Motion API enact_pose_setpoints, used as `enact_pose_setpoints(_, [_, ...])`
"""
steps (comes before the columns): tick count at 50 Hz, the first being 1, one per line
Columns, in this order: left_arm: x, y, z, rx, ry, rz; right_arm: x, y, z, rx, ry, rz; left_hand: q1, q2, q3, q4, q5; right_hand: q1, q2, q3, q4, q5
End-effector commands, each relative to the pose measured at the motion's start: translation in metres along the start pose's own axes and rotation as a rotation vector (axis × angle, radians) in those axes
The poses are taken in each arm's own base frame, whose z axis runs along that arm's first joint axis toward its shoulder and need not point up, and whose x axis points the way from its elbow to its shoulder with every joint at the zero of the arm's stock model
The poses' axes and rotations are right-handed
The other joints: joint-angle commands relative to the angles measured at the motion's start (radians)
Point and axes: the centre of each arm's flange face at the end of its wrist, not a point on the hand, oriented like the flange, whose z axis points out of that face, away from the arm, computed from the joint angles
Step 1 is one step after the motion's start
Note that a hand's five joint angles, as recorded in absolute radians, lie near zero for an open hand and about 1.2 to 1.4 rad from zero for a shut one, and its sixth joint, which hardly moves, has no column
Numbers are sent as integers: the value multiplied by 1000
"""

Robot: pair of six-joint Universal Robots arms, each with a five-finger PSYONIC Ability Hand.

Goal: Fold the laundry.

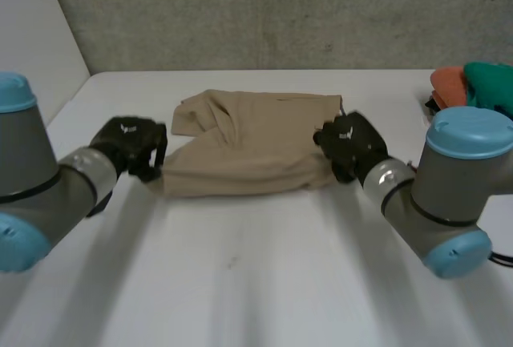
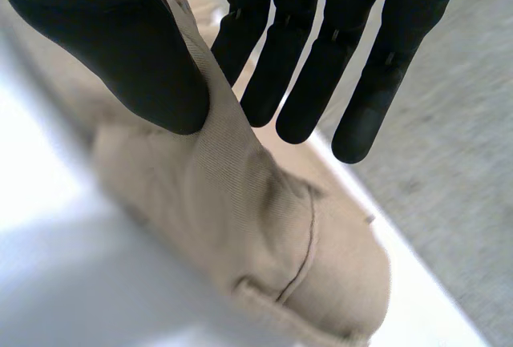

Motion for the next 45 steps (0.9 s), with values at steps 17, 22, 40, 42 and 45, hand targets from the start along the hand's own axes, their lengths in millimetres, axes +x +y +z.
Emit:
enact_pose_setpoints(17, [44, -1, -130, -236, 269, 449, -9, -11, -114, -356, -361, -245, 237, 200, 204, 199, 242, 281, 225, 211, 195, 219])
enact_pose_setpoints(22, [33, -17, -95, -145, 171, 430, 0, -10, -96, -327, -290, -201, 237, 200, 204, 199, 242, 281, 225, 211, 195, 219])
enact_pose_setpoints(40, [17, -87, 89, 320, -154, 271, 49, -4, 46, 120, 234, -72, 237, 200, 204, 199, 242, 281, 225, 211, 195, 219])
enact_pose_setpoints(42, [19, -85, 102, 320, -171, 271, 49, -2, 58, 153, 264, -79, 237, 200, 204, 199, 242, 281, 225, 211, 195, 219])
enact_pose_setpoints(45, [25, -72, 125, 278, -195, 289, 45, 9, 78, 174, 296, -97, 237, 200, 204, 199, 242, 281, 225, 211, 195, 219])
